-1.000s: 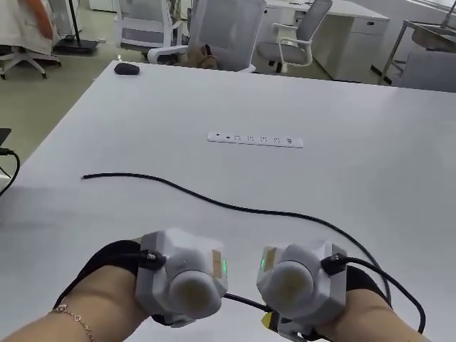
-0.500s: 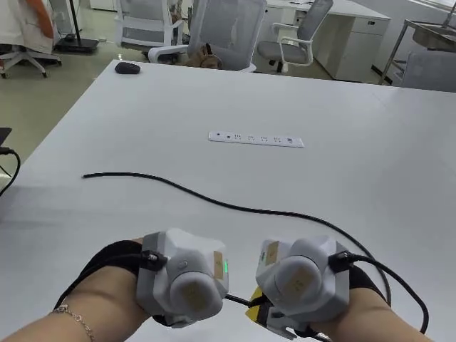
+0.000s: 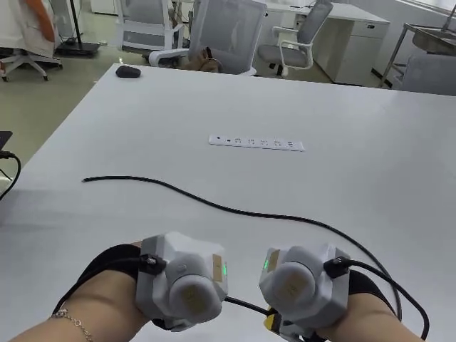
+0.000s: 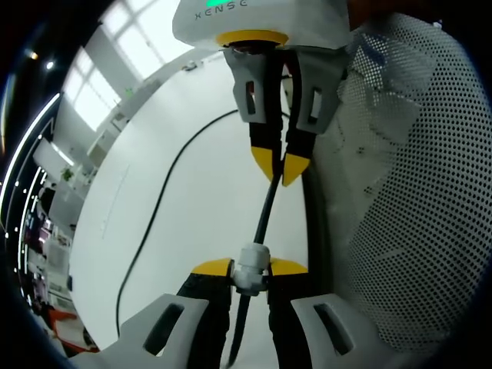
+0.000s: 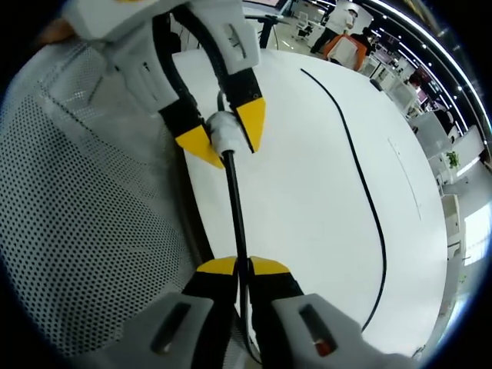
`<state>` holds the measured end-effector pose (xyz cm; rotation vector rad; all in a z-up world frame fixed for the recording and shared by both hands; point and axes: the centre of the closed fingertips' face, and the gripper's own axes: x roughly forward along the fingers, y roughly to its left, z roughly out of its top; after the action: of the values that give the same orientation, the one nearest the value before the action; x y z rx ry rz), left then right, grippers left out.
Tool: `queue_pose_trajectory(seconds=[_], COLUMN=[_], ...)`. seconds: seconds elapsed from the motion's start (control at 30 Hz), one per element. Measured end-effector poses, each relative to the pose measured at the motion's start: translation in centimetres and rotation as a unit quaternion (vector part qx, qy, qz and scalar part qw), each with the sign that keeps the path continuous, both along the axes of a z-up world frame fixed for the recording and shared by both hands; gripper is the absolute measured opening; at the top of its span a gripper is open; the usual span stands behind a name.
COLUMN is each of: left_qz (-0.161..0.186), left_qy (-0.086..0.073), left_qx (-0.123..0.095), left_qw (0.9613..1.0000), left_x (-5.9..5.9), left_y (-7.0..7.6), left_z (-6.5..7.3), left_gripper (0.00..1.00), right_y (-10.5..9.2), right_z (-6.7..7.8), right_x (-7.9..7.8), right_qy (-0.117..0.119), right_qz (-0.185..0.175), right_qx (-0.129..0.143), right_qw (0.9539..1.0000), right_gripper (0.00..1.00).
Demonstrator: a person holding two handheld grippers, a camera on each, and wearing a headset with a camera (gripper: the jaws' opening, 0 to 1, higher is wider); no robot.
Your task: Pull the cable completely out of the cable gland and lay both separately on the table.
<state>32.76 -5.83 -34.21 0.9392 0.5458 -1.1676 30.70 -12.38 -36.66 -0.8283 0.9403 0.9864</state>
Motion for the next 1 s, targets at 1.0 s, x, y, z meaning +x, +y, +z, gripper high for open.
queue_pose_trajectory(seconds=[1.0], left_qz=[-0.011], left_qy=[-0.005], left_qx=[-0.013], left_qw=[0.9998], left_x=[-0.3], left_y=[-0.7], left_z=[0.6], left_gripper=[0.18], right_y=[3.0], right_z=[2.1], right_x=[-0.1], right_qy=[0.003], right_qz=[-0.002], right_qx=[0.101], right_qw=[0.9949], right_gripper=[0.05])
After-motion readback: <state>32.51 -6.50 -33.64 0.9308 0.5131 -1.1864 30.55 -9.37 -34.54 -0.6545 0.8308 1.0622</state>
